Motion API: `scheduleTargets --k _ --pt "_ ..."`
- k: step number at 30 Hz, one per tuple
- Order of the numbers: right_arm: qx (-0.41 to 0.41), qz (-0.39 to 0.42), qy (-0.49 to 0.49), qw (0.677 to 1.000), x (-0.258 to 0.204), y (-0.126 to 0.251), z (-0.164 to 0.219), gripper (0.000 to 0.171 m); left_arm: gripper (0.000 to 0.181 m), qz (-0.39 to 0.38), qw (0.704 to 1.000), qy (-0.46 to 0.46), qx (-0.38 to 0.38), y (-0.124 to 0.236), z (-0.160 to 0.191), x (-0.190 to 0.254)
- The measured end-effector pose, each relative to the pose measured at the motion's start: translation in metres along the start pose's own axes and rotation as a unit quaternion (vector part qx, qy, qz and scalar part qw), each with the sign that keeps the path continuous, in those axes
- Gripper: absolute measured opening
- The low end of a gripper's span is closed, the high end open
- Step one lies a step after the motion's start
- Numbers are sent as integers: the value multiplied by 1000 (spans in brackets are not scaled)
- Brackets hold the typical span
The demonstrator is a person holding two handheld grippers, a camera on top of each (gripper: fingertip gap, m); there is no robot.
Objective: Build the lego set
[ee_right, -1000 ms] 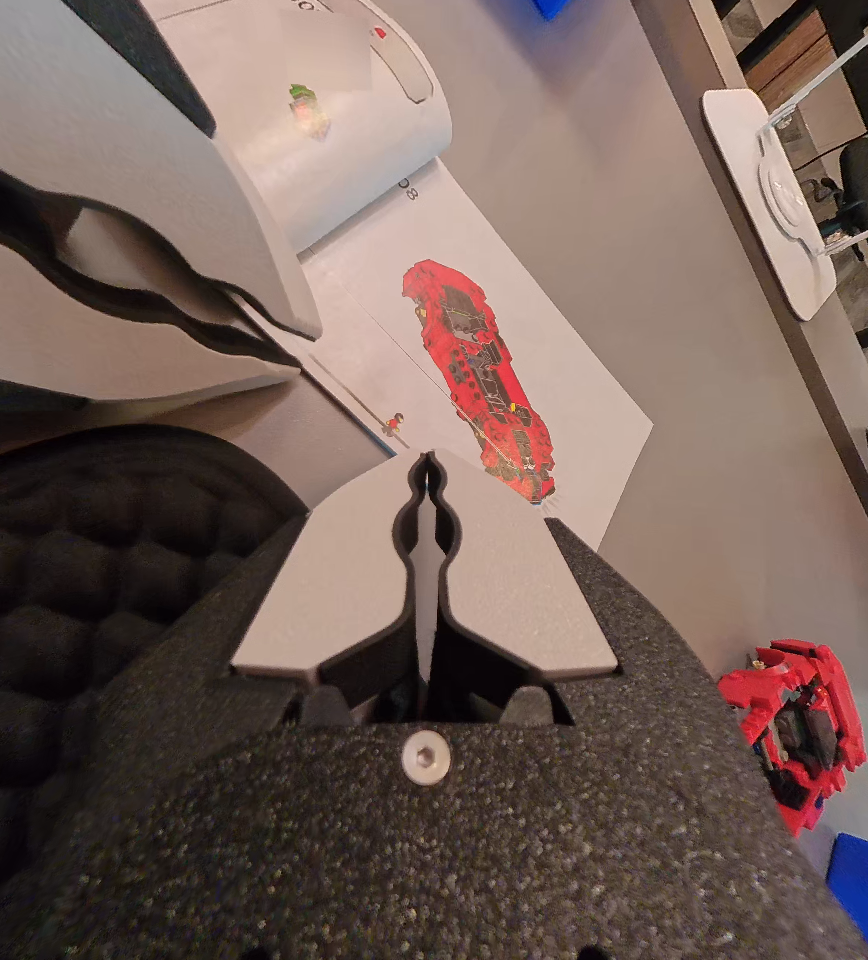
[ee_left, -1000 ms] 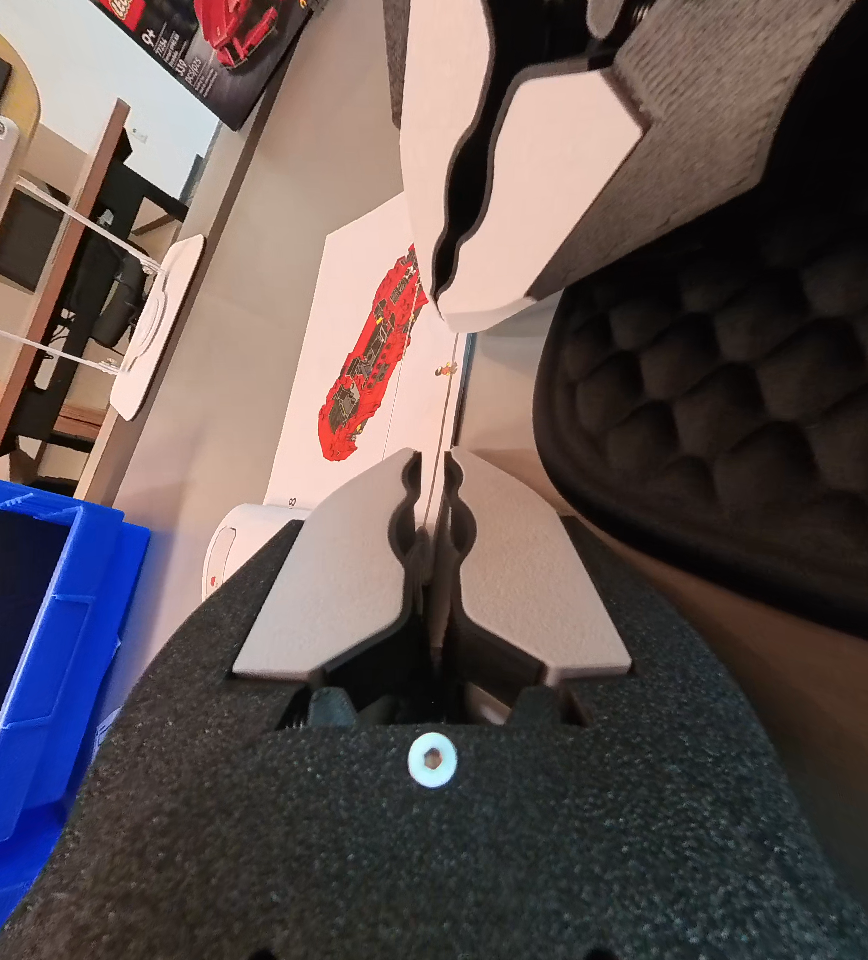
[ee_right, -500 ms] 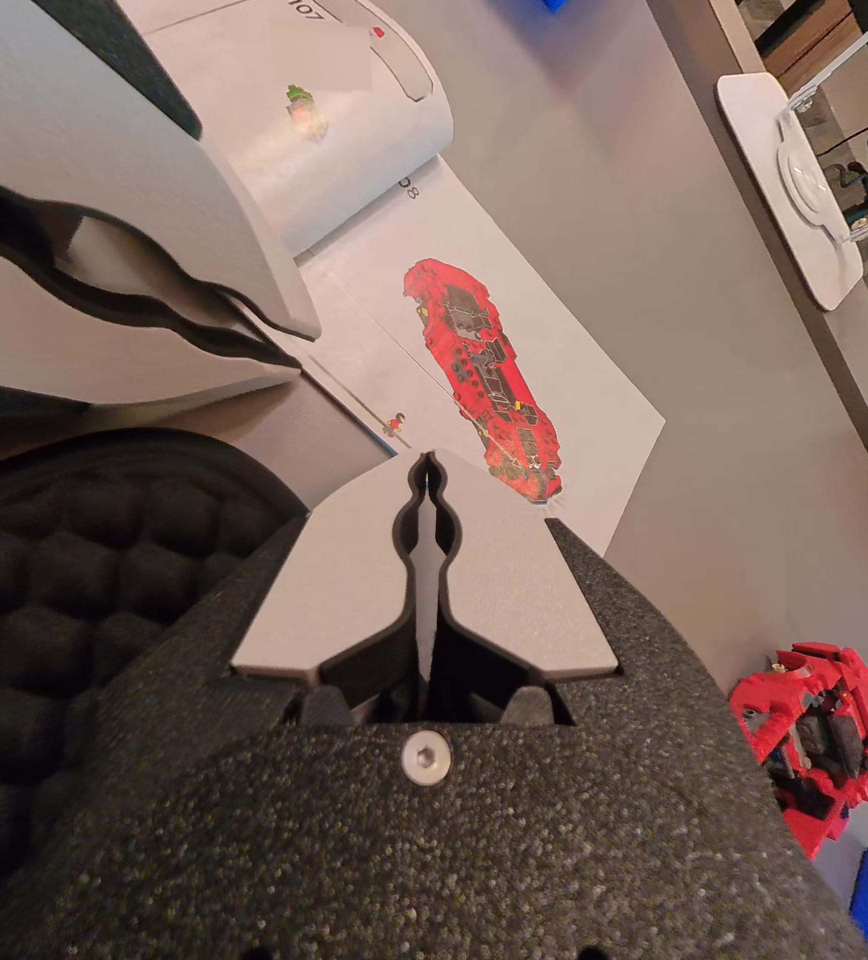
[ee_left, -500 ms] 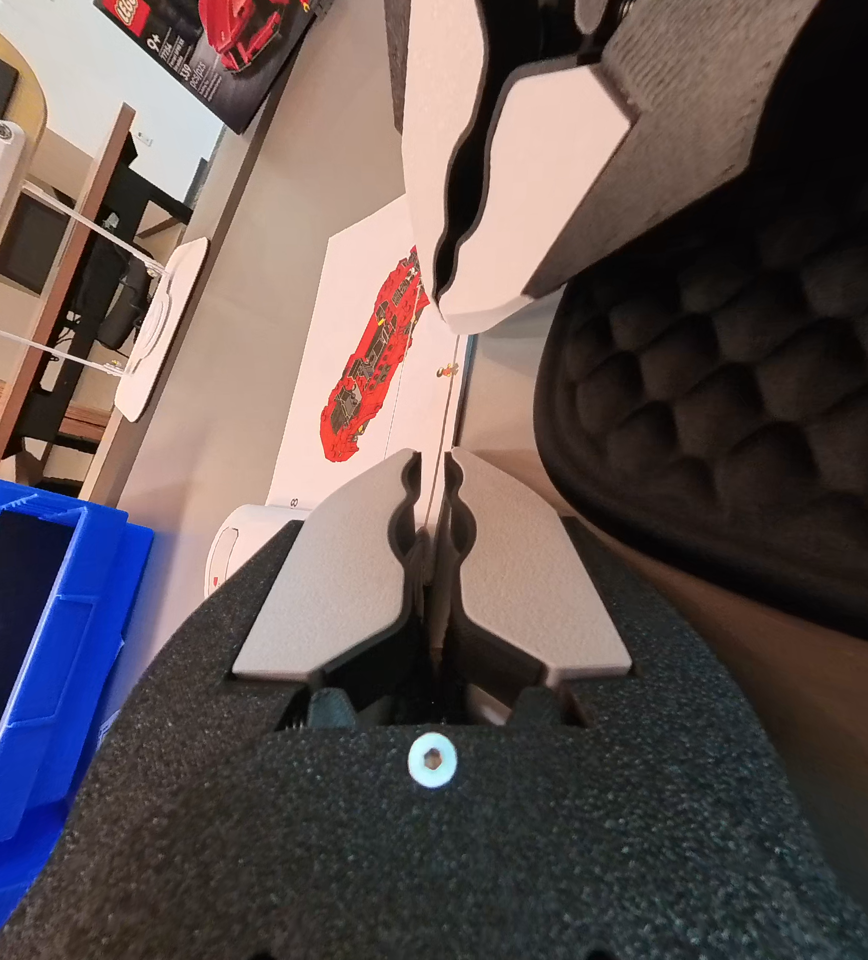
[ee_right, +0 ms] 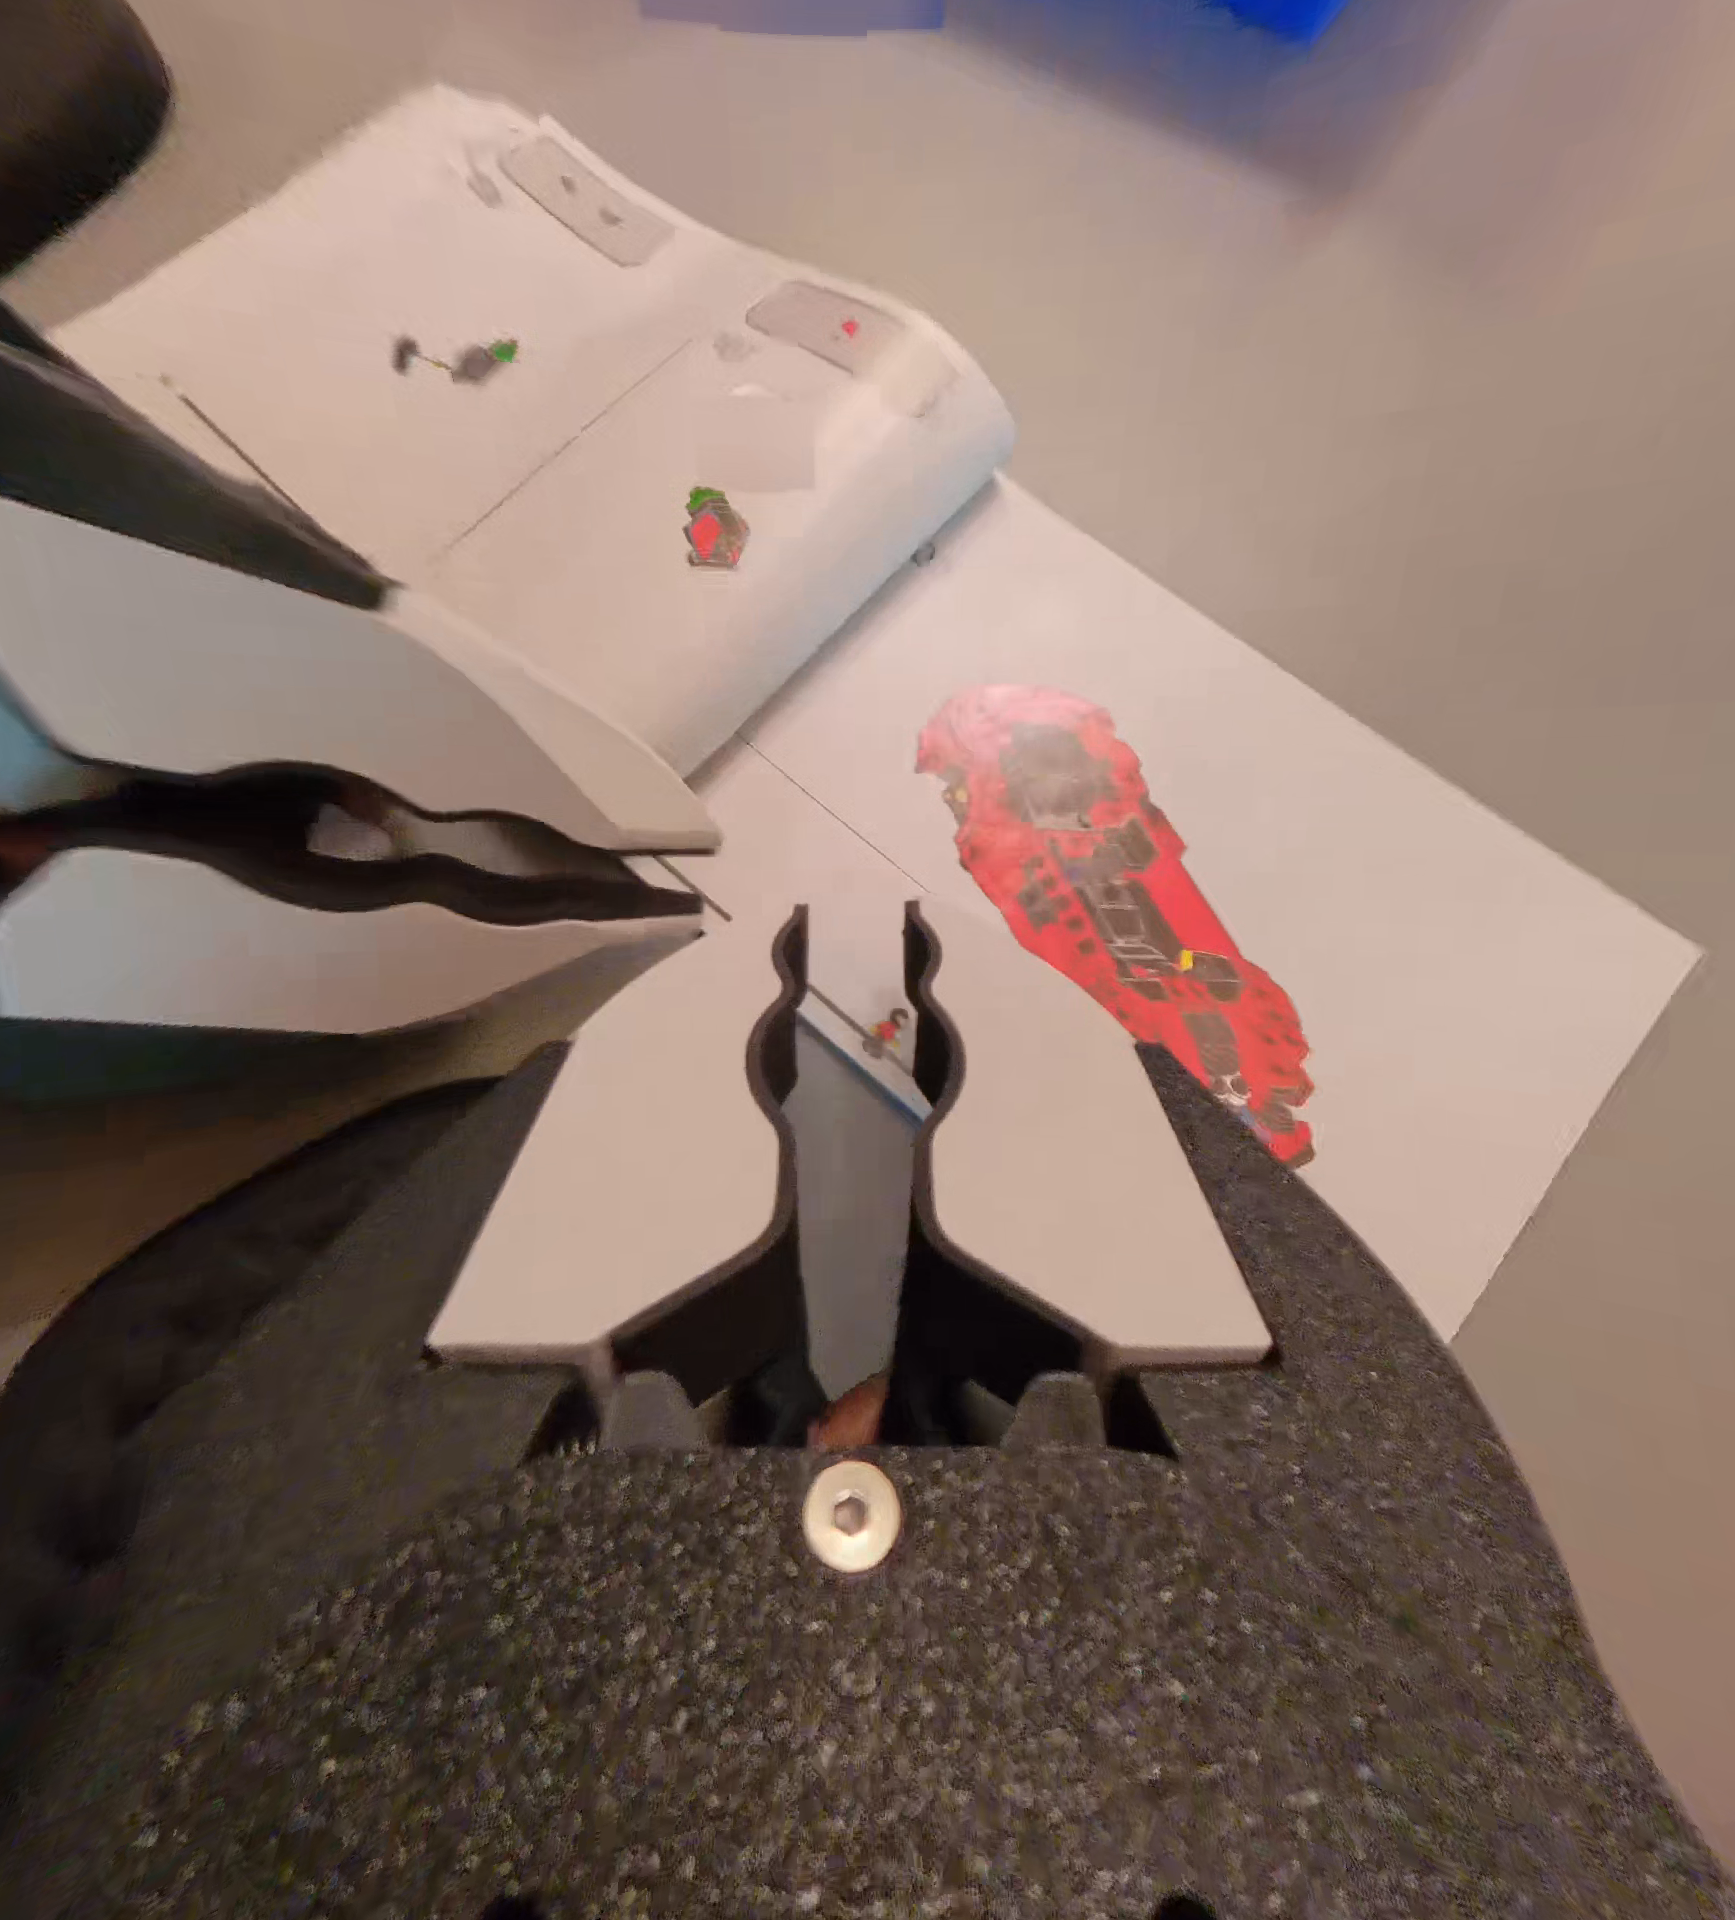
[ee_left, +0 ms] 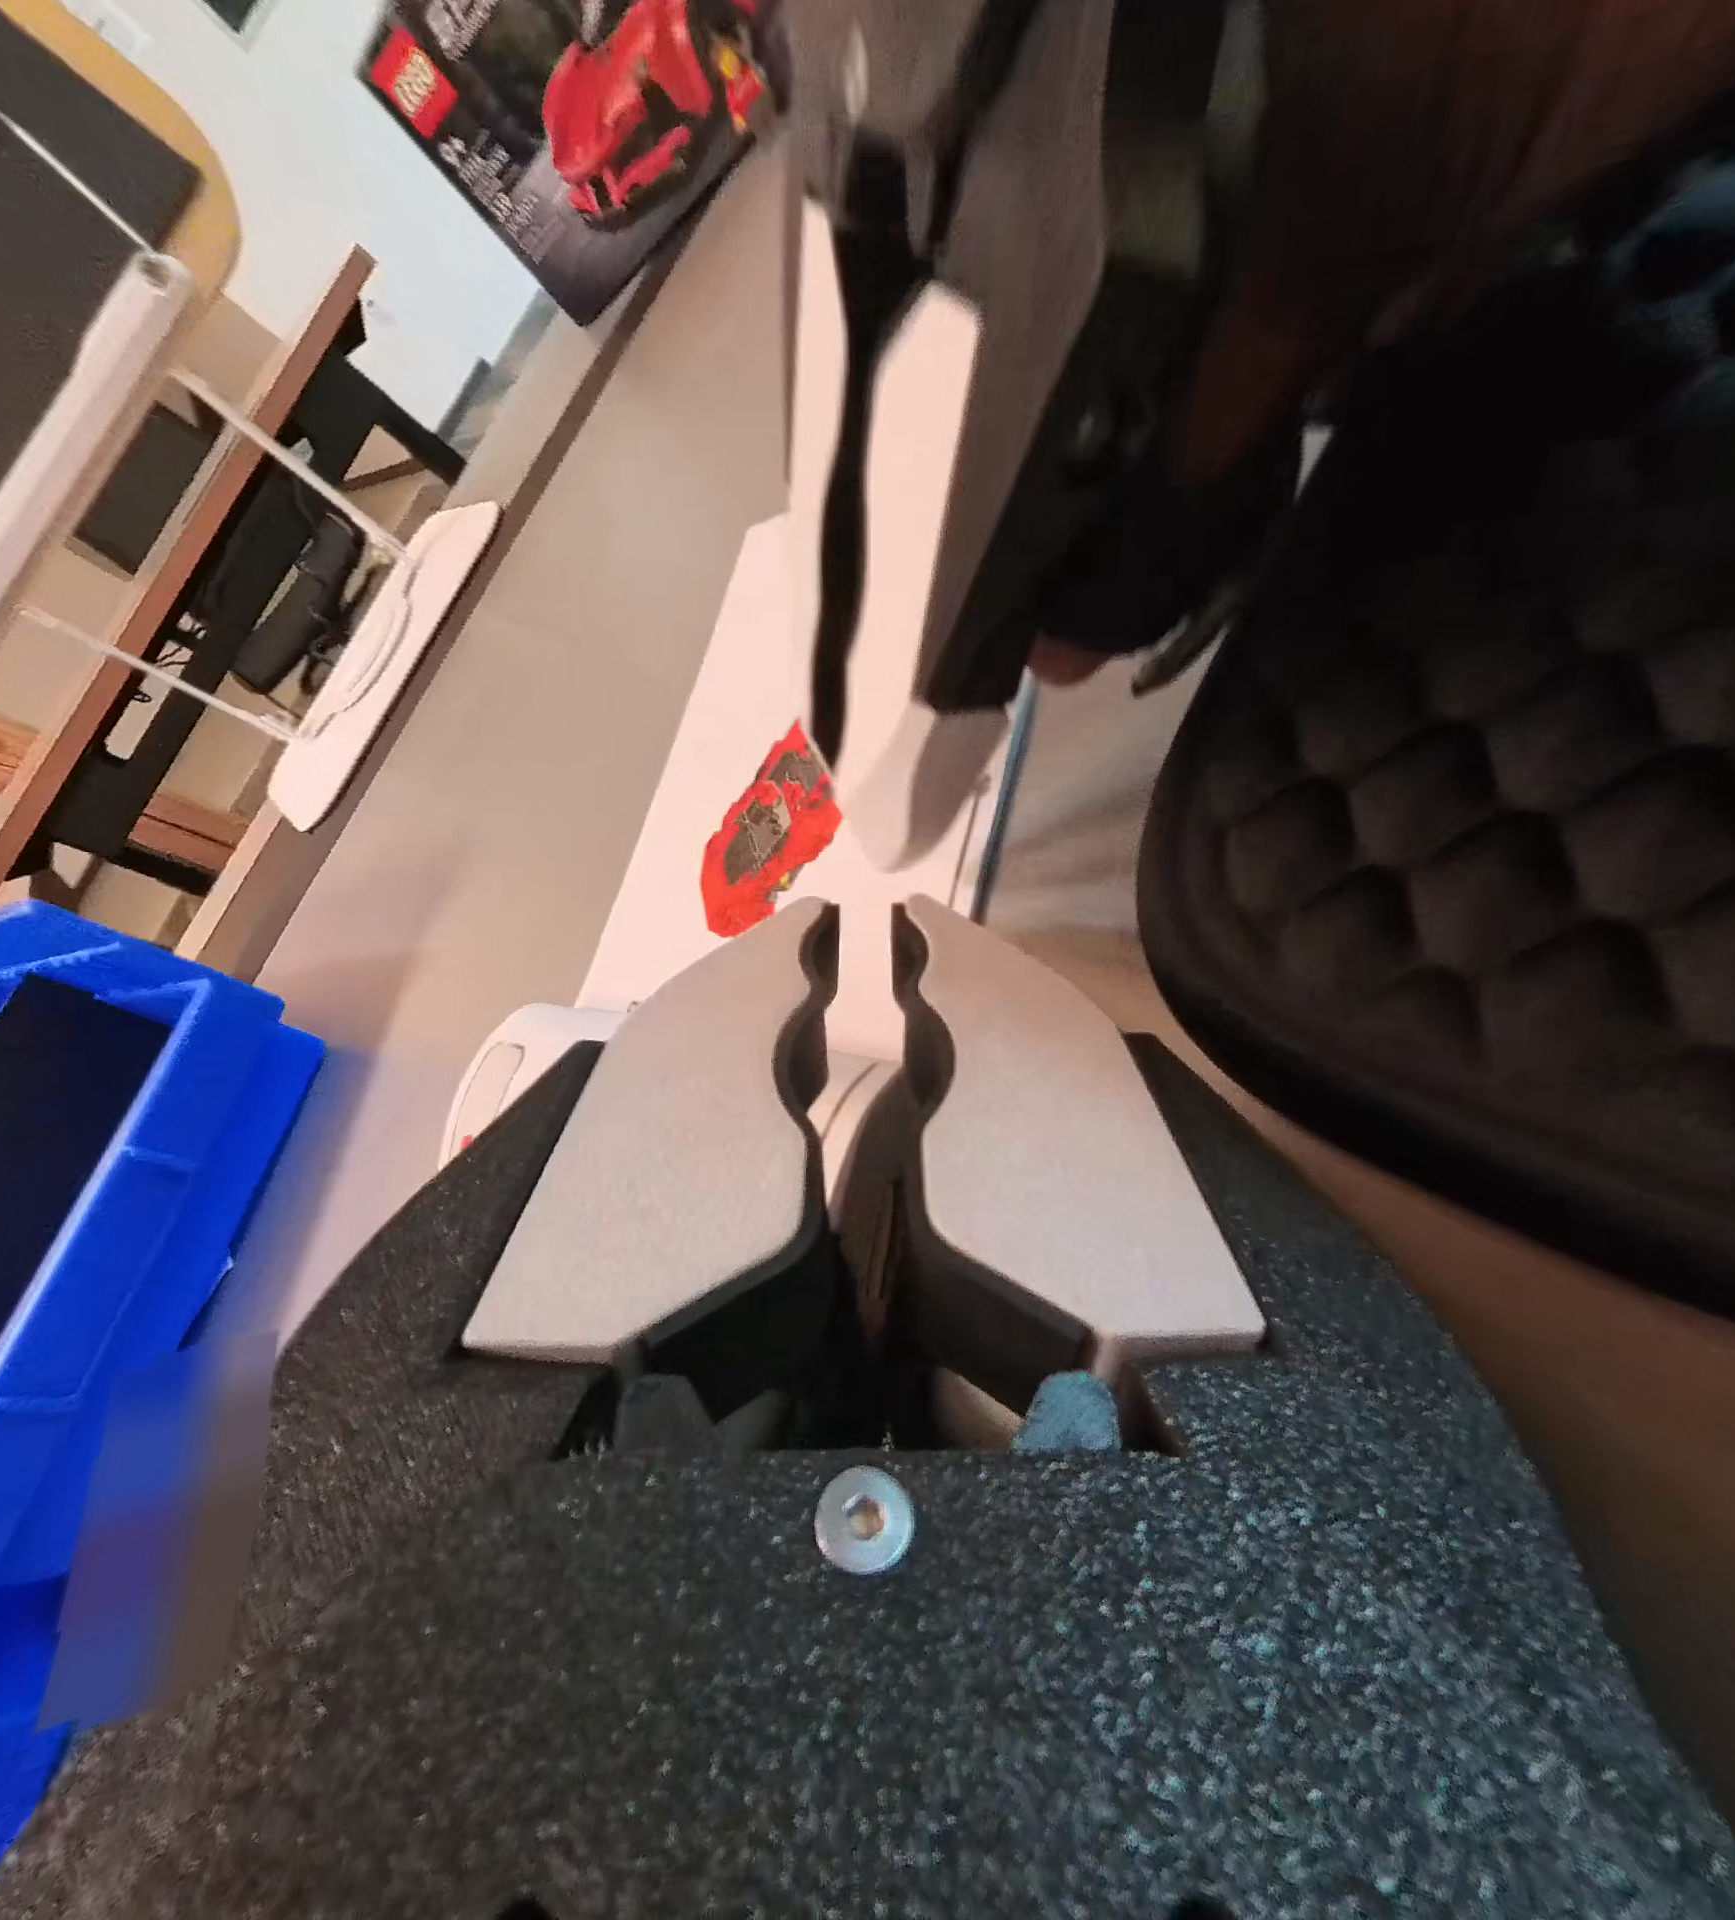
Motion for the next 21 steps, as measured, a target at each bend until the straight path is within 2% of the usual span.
scheduleTargets --k 2,4,8,14,16,19,21 --pt "-57 10 23 998 5 -9 11 20 9 -2 1000 14 15 3 -2 -3" --pt "-60 13 46 997 11 -9 10 19 9 0 1000 17 18 4 -2 -3" --pt "-85 -39 75 993 25 -8 13 19 9 2 1000 16 19 4 -1 -3" --pt "-78 -68 129 986 54 -14 13 21 8 4 999 23 26 6 -2 -4" --pt "-78 -69 116 988 62 -17 12 30 9 6 999 20 26 5 -3 -3" --pt "-85 -61 121 987 68 -18 10 30 9 12 999 13 37 6 -6 0" --pt "-56 -59 102 992 62 -16 -5 27 8 14 999 9 45 6 -8 1"
Point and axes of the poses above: each gripper's, where its closed fingertips meet, y back along the fingers, z out of its underside, x = y × z across the jaws, the point moved 3 cm from there along y, back along the fingers, and after that the axes turned 10 degrees about z, right-handed, at the moved point
